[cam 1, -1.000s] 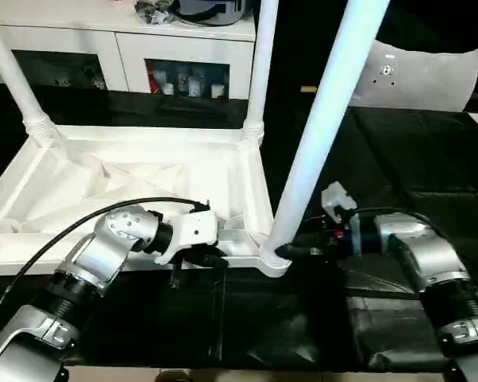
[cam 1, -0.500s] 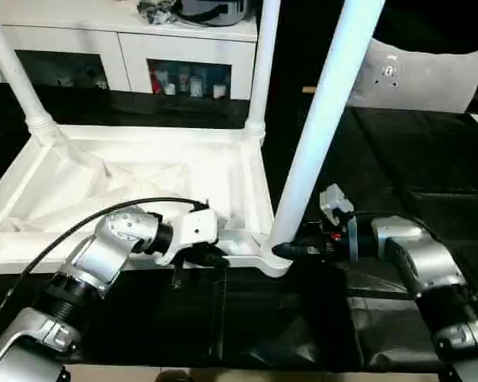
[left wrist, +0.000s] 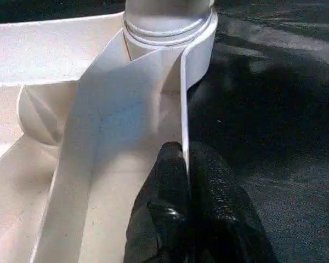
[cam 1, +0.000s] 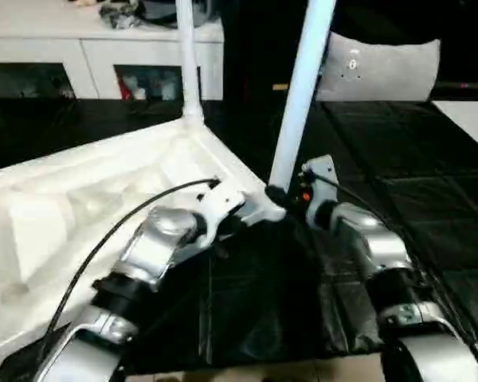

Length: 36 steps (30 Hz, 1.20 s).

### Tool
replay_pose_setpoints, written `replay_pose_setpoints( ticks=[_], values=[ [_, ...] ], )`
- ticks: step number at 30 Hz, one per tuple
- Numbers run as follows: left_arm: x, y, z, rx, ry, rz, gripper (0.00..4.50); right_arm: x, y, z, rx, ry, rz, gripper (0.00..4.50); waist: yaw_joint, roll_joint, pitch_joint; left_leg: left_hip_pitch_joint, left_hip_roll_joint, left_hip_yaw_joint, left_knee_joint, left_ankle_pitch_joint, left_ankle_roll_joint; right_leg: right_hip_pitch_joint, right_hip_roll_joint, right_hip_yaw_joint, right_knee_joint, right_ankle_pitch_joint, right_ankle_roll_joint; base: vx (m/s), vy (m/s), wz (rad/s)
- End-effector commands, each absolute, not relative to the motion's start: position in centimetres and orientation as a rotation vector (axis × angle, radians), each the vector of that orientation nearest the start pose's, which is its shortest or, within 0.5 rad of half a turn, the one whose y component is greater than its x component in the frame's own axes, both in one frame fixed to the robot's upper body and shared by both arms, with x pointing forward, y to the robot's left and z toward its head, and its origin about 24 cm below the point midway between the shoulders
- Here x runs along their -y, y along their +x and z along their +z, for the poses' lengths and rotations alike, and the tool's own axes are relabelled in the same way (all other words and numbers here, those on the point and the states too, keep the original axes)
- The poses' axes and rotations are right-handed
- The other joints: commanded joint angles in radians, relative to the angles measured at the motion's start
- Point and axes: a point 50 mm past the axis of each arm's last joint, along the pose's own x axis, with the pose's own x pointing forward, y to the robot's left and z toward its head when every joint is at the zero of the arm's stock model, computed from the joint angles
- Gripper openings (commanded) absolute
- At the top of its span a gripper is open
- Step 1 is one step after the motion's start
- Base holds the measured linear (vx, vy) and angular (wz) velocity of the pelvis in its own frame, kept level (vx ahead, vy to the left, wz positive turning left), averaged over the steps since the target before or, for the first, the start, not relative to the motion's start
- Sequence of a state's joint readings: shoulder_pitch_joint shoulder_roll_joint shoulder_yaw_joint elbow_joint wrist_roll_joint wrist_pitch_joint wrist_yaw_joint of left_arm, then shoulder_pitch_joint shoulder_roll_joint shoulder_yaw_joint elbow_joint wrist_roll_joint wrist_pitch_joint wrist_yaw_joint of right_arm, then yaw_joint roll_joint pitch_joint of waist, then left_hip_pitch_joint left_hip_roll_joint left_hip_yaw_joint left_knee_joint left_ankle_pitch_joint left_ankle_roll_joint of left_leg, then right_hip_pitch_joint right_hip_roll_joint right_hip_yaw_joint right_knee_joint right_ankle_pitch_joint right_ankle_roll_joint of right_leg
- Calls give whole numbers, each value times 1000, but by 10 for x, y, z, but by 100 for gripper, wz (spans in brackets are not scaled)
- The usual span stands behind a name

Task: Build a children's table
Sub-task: Rotate leg to tighten

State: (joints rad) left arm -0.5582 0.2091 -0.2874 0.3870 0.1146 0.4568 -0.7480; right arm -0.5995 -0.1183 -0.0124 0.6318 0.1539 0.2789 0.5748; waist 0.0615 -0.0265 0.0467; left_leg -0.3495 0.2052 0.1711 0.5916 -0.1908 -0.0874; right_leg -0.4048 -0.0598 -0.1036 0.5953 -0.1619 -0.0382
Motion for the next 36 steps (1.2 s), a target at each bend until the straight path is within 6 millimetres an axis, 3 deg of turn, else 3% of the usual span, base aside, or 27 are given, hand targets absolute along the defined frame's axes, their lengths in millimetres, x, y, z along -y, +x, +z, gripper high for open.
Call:
replay_pose_setpoints(
  ticks=[1, 6, 11, 12, 13, 14, 16, 23, 27, 36],
  values=[
    [-69, 325, 70, -344, 398, -972, 0, 88, 340, 54, -301, 128, 783, 301, 9, -4, -65, -5, 22, -8, -63, -142, 57, 55, -83, 52, -87, -376, -91, 0, 0, 0],
    [-83, 322, 65, -338, 495, -999, 0, 114, 333, 53, -280, 72, 842, 355, 13, -1, -66, -5, 27, -5, -63, -122, 69, 60, -85, 57, -73, -261, -141, 0, 0, 0],
    [-94, 320, 60, -351, 554, -1047, 0, 132, 329, 55, -272, 19, 892, 392, 27, -1, -61, -1, 26, -3, -65, -156, 64, 57, -87, 56, -83, -344, -118, 0, 0, 0],
    [-101, 318, 58, -359, 579, -1084, 0, 144, 327, 58, -272, -15, 928, 392, 29, -2, -60, 1, 26, -4, -65, -166, 60, 57, -87, 56, -88, -371, -106, 0, 0, 0],
    [-104, 318, 58, -361, 590, -1104, 0, 149, 326, 59, -274, -29, 950, 400, 30, -3, -61, 1, 25, -4, -64, -168, 61, 58, -85, 56, -88, -373, -102, 0, 0, 0],
    [-106, 317, 58, -352, 604, -1137, 0, 154, 324, 61, -277, -44, 981, 410, 32, 4, -61, 1, 26, -5, -65, -171, 63, 56, -85, 57, -87, -369, -99, 0, 0, 0],
    [-111, 313, 58, -353, 623, -1209, 0, 163, 321, 65, -285, -96, 1044, 428, 33, 0, -62, 1, 27, -5, -64, -176, 67, 57, -85, 56, -86, -358, -100, 0, 0, 0],
    [-125, 304, 58, -385, 688, -1382, 0, 178, 311, 73, -309, -190, 1235, 428, 43, -2, -62, 0, 31, -2, -63, -163, 76, 57, -84, 57, -74, -305, -142, 0, 0, 0],
    [-130, 297, 60, -396, 706, -1505, 0, 178, 306, 76, -324, -189, 1341, 404, 53, -2, -61, 2, 32, -2, -63, -172, 71, 56, -86, 57, -76, -335, -136, 0, 0, 0],
    [-129, 289, 61, -409, 705, -1603, 0, 169, 297, 69, -354, -137, 1451, 326, 59, -1, -62, 4, 35, -3, -65, -170, 60, 55, -86, 58, -74, -335, -139, 0, 0, 0]
  ],
)
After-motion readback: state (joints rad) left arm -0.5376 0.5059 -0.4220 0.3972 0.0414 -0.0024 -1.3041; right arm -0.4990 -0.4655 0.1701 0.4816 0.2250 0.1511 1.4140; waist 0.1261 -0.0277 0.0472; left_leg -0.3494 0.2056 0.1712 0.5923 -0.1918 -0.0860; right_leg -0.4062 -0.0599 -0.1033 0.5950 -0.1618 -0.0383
